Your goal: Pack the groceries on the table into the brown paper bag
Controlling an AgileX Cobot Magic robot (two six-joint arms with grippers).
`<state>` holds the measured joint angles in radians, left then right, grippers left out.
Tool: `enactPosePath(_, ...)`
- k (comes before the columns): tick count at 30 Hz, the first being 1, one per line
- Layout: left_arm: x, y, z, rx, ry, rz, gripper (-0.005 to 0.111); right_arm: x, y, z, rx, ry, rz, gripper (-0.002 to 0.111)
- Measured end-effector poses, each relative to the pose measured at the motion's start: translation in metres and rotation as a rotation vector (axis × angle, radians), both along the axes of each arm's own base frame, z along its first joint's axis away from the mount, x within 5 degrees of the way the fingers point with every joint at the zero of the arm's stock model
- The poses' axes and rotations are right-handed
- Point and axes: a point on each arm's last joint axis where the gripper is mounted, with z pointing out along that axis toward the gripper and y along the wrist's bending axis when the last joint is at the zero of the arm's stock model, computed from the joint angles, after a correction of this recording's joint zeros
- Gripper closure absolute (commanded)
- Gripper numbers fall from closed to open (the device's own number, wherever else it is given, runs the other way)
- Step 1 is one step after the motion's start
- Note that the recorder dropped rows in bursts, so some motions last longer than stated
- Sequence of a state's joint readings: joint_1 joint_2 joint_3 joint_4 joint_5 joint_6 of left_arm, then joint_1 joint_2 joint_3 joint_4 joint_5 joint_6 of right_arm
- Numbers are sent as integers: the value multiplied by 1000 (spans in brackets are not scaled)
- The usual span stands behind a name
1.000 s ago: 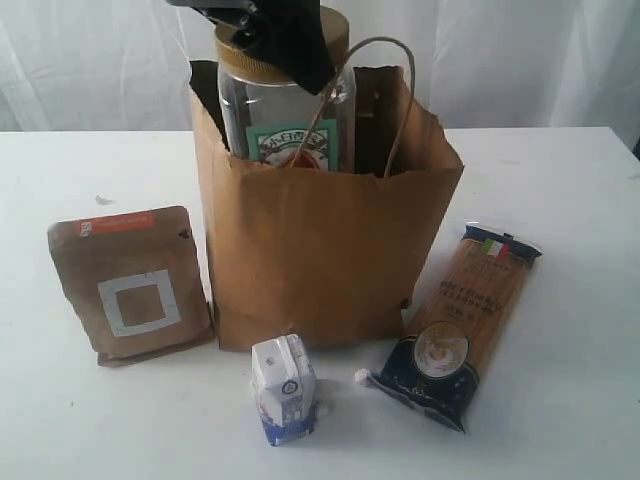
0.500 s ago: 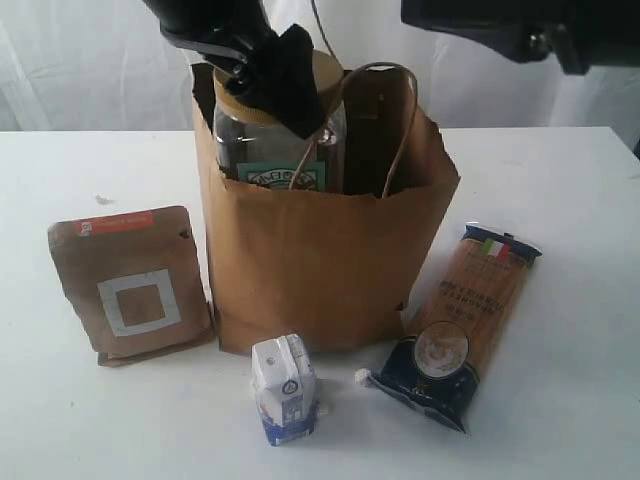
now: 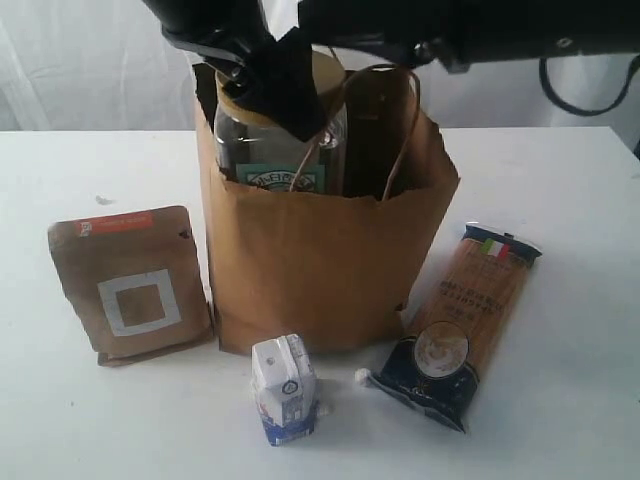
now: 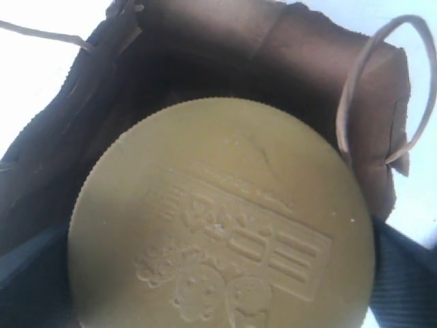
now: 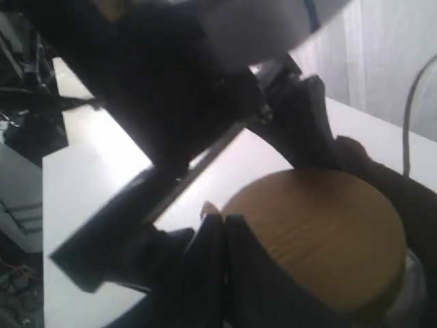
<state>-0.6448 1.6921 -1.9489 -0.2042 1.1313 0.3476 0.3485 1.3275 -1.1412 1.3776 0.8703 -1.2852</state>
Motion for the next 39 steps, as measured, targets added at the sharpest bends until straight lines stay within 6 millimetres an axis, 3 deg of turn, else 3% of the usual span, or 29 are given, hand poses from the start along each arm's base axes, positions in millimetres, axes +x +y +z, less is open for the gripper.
enactPosePath(5,-1,0,0,-1,-1,-4,1,16,12,-23,-75,66,-55,108)
enactPosePath(15,-9,7,13,-20,-38,-8,1,19,13,-24,-95,99,-95,108)
enactPosePath(20,-20,11,30,-77,-59,-22,1,24,13,-36,-156,108,-95,108)
enactPosePath(27,-22,11,32,-94,-55,-30,1,24,13,-36,-159,107,-96,108)
enactPosePath(33,-23,11,33,-95,-57,-30,1,14,6,-20,-148,53,-122,108)
enactPosePath(39,-23,11,33,-95,-57,-30,1,12,4,-22,-190,61,-135,108)
